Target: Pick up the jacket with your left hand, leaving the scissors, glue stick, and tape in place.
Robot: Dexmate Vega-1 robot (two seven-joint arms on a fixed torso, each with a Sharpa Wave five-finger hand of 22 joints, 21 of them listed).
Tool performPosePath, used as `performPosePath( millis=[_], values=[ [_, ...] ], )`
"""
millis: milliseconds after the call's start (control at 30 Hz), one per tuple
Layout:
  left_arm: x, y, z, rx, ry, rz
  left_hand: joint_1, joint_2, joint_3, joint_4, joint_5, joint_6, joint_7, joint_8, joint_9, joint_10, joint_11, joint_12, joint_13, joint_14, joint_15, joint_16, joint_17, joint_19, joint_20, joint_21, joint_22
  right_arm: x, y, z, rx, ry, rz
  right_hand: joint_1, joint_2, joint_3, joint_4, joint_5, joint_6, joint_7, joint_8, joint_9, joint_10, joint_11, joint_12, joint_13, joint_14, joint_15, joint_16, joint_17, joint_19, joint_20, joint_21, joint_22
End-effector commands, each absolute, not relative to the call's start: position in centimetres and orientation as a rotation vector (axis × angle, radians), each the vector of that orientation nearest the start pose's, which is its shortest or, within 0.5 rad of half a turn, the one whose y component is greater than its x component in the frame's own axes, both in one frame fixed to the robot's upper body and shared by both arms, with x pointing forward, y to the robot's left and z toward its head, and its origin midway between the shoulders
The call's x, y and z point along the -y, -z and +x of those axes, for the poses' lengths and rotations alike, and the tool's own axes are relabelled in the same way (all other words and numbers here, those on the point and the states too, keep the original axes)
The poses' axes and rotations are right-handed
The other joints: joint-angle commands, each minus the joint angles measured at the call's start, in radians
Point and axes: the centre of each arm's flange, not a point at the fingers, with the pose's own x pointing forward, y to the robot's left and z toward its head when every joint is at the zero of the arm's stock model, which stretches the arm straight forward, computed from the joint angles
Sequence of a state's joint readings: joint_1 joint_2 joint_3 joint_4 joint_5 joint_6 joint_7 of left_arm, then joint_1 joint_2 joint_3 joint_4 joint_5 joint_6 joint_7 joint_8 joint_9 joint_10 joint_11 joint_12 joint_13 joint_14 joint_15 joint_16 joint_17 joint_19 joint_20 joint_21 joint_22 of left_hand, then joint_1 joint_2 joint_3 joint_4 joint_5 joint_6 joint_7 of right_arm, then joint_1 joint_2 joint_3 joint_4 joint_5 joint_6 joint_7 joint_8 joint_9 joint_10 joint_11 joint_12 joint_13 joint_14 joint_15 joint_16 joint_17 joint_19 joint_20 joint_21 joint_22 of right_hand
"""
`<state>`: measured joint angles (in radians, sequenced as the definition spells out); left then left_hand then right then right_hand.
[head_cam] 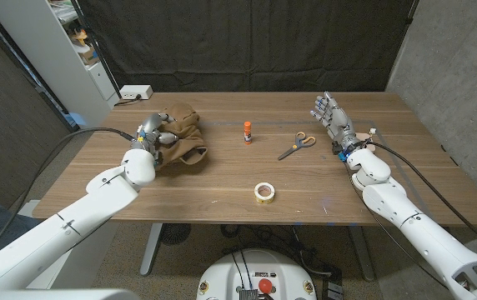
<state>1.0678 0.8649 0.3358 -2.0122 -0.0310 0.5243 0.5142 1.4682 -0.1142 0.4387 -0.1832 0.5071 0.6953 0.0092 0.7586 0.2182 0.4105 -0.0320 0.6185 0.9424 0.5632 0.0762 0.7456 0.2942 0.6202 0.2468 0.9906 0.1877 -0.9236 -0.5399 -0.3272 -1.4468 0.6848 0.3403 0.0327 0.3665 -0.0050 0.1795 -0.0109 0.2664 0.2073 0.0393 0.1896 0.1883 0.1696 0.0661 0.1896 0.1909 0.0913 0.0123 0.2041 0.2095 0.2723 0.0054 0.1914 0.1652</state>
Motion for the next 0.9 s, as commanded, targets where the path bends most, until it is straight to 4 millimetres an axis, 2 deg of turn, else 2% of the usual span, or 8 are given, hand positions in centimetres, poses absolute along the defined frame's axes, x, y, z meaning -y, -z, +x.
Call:
performPosePath(
  millis=[33,400,900],
  values=[
    [-31.8,-1.8,52.8,0.538,-0.445,0.782,0.155,0.152,0.019,0.011,0.008,0.025,0.014,0.064,0.541,0.008,-0.001,0.004,0.01,0.136,-0.159,0.002,0.583,0.309,-0.403,0.009,0.001,28.9,0.9,61.1,0.714,-0.242,0.072,0.0,0.011,-0.002,0.002,0.006,0.008,0.0,0.009,0.002,0.005,0.0,0.009,0.002,0.004,0.002,0.005,0.001,0.007,0.001,0.001,0.006],
    [-31.6,-2.7,50.2,0.622,-0.501,0.772,0.157,0.146,0.021,0.011,0.014,0.029,0.01,0.074,0.554,0.016,-0.003,0.004,0.029,0.142,-0.154,0.007,0.591,0.3,-0.402,0.021,-0.001,28.9,0.8,60.6,0.716,-0.242,0.074,0.0,0.012,-0.003,0.001,0.006,0.009,0.0,0.009,0.002,0.005,0.002,0.009,0.002,0.004,0.002,0.005,0.001,0.007,0.003,0.0,0.006],
    [-31.6,-3.7,48.0,0.682,-0.56,0.755,0.156,0.143,0.022,0.013,0.021,0.033,0.007,0.083,0.562,0.024,-0.006,0.002,0.059,0.145,-0.154,0.01,0.594,0.291,-0.404,0.042,-0.004,28.7,0.6,60.4,0.718,-0.254,0.058,0.0,0.013,-0.004,0.0,0.006,0.009,0.002,0.009,0.002,0.007,0.003,0.009,0.002,0.005,0.001,0.005,0.001,0.007,0.002,0.0,0.006]
  ],
)
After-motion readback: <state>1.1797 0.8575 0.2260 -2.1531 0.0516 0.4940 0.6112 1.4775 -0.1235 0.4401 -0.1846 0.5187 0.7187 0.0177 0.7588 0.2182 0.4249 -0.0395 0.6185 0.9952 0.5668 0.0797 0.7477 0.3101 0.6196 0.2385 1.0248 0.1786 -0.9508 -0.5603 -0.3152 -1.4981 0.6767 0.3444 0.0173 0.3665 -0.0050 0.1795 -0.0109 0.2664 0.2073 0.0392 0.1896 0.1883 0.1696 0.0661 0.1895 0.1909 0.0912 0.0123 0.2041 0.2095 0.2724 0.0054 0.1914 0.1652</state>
